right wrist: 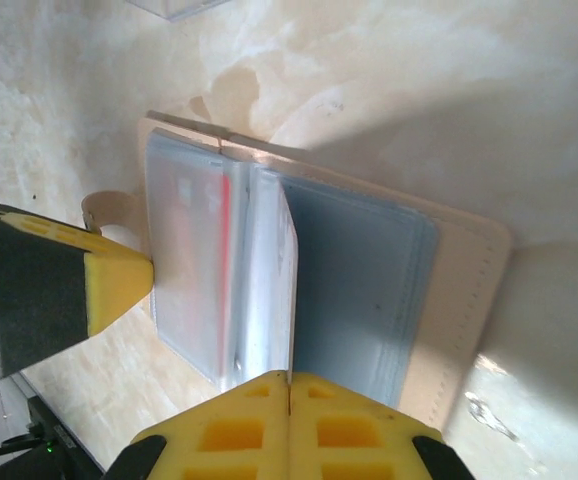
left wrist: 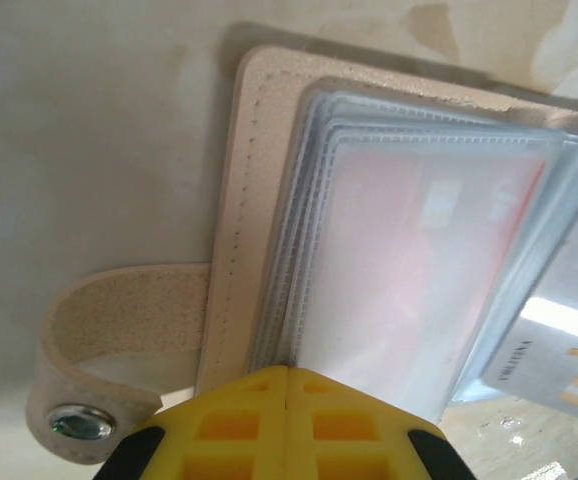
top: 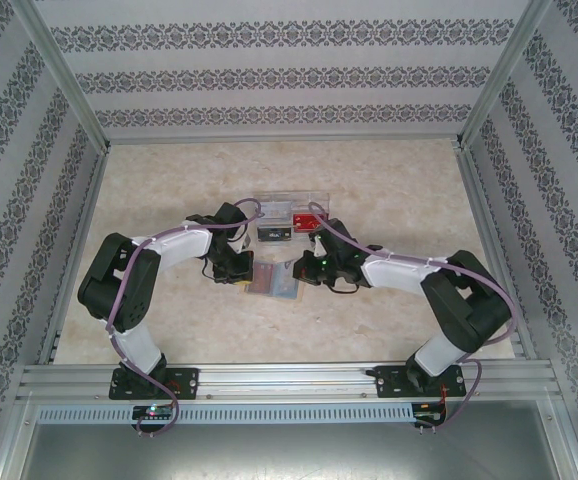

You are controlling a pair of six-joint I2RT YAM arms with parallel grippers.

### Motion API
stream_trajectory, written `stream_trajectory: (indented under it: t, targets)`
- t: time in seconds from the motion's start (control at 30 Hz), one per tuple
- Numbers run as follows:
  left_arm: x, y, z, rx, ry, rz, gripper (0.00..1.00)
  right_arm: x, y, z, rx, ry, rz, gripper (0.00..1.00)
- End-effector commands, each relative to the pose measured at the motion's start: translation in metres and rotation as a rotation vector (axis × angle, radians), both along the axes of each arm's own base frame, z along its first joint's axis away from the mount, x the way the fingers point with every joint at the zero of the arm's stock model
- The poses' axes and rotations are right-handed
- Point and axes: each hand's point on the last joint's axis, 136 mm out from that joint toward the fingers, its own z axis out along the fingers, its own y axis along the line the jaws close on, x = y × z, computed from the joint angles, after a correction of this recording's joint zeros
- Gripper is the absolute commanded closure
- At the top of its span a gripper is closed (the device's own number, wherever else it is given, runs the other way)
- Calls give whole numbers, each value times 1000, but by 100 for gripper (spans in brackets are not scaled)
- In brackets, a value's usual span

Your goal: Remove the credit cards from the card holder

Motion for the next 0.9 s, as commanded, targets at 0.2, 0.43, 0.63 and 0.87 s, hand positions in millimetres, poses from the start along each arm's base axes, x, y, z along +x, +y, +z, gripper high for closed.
stream_trajectory:
  t: [0.2, 0.43, 0.63, 0.87]
  targets:
    - [15, 4, 29, 10, -81, 18, 96, 11, -31, 53, -187, -186, 123, 100]
    - [30, 7, 78, -22, -214, 77, 64, 36, -37, 98, -359, -395, 293, 100]
    - [36, 39, 112, -33, -304, 228, 31, 60, -31, 125, -513, -634, 506, 100]
    - [24, 78, 133, 41, -394, 319, 0, 88, -10, 127, -753, -753, 836, 100]
